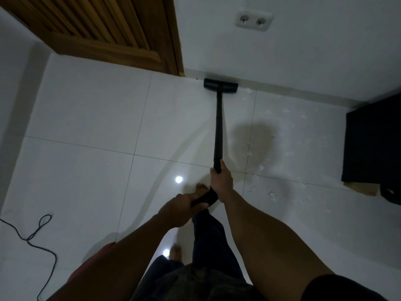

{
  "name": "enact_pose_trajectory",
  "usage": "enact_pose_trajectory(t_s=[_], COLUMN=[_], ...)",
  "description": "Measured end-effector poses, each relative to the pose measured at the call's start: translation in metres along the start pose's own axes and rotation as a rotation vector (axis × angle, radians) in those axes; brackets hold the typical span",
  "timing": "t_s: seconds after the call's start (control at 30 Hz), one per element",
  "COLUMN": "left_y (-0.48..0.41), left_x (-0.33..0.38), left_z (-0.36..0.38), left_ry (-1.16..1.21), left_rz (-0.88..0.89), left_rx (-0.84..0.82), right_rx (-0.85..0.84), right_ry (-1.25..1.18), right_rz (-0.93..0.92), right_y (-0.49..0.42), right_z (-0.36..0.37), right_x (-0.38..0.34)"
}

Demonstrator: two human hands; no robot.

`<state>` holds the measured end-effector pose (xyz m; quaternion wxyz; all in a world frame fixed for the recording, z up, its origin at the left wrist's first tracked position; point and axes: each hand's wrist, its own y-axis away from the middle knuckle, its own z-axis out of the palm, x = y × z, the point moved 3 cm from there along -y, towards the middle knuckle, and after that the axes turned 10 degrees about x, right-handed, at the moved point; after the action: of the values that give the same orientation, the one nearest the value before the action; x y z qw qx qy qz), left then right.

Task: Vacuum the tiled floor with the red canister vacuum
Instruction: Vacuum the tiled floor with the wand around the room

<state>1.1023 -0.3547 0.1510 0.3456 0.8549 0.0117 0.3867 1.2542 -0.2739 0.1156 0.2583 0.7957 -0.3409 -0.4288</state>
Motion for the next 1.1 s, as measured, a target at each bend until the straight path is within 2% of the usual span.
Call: enact_pose_trajectory(t_s=[0.2,0.33,0.53,0.63,0.8,0.93,1.0,1.1], left_y=[0.070,0.147,0.237,0.282,0.343,0.383,0.404,0.435], left_x=[-0.015,-0.033,-0.039,-0.035,-0.042,-0.050,-0.066,-0.097], left_z=[0.038,0.081,0.130,0.164,0.234,0.297,0.345,0.415], left_ry=[-0.010,-0.061,-0.130,-0.163,-0.143,-0.218,-0.215,-0.228], left_rz=[0.049,0.144,0.150,0.164,0.166,0.168,0.144,0.085], left_rx=[0.026,0.013,-0.042,-0.051,-0.068,-0.028,-0.010,-0.068], right_rx=[0.084,0.126,0.153,0.183,0.168,0.143,0.131,0.121], right_ry=[-0.046,-0.103,-0.107,-0.136,-0.183,-0.195,-0.179,-0.170], right_rz=[-0.097,-0.128,-0.182,-0.147,-0.070,-0.045,-0.046,-0.040], right_y=[0.071,0.147,0.227,0.268,0.321,0.355,0.375,0.408], right_z=[0.000,-0.002,-0.006,-0.015,-0.035,-0.049,-0.058,-0.068], right_x=[0.050,0.110,0.191,0.237,0.311,0.379,0.419,0.477])
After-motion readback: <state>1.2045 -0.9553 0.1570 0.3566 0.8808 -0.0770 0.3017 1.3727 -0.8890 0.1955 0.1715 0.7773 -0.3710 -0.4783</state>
